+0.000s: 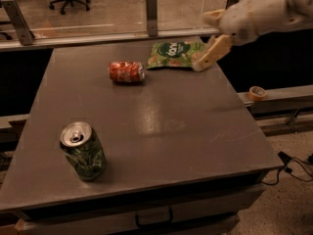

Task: Knock coke can over

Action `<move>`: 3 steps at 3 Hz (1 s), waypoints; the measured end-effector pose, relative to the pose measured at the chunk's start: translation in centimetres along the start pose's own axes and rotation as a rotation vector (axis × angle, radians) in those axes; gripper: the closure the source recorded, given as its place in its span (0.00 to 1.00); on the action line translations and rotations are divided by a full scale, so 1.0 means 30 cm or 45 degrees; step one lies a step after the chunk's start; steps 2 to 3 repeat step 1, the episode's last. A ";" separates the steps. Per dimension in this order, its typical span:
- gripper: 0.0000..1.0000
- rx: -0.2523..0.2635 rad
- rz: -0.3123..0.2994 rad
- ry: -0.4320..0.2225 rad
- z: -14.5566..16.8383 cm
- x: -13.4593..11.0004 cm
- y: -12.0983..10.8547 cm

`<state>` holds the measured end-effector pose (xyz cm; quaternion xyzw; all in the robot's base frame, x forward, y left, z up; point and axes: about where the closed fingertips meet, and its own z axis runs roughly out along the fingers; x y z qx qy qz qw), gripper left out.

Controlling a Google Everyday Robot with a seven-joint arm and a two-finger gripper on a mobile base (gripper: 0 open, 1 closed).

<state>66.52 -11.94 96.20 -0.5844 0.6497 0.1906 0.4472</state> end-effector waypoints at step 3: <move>0.00 0.270 0.057 -0.086 -0.255 0.024 -0.062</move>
Offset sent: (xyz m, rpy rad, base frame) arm 0.0000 0.0000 0.0000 0.0000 0.0000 0.0000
